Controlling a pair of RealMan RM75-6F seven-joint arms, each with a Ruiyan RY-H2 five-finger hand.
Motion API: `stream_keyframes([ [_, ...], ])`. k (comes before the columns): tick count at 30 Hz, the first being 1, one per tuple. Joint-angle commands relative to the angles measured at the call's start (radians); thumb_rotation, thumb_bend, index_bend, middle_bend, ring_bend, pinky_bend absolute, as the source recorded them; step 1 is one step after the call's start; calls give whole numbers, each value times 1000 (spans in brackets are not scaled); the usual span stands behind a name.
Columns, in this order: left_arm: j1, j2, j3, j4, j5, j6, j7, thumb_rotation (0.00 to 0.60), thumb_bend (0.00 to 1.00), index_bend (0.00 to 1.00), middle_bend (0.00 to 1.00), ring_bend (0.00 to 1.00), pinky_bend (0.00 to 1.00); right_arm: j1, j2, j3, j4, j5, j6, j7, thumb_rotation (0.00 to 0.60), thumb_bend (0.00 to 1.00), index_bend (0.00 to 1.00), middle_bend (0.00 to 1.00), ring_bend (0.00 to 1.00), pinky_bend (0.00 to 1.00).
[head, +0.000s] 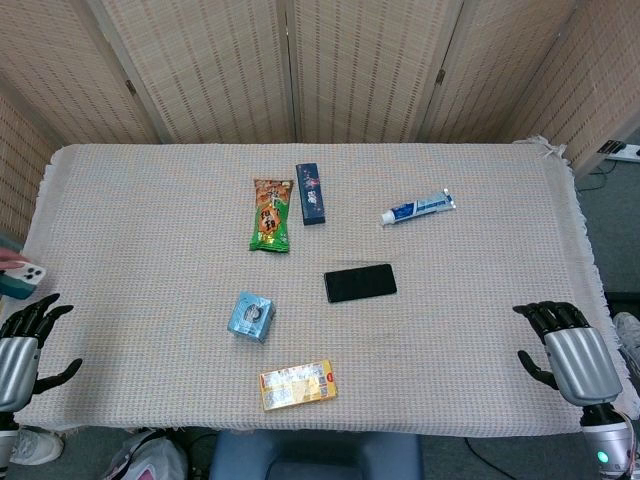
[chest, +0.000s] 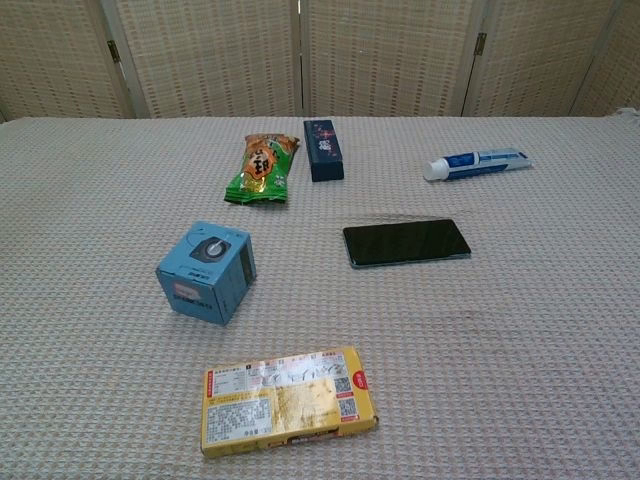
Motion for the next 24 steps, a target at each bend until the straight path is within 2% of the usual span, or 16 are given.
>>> stream_keyframes([
  [1,0,0,0,0,-2,-1,1,600,211,235,145,150,195,4,-3,0,3,-2,-4,3,600,207,253,303,231,242],
  [14,5,2,1,0,-4,5,-5,600,211,235,145,150,195,91,-55,27,40,5,-118,-16,600,207,253,303,231,242],
  [17,9,3,2,3,1,12,-14,600,212,235,145,150,195,197,-125,70,91,52,-261,-27,600,208,253,299,231,242],
  [24,20,10,5,5,3,27,-28,600,211,235,145,150,195,335,-248,114,181,147,-440,-90,600,214,241,252,205,242],
])
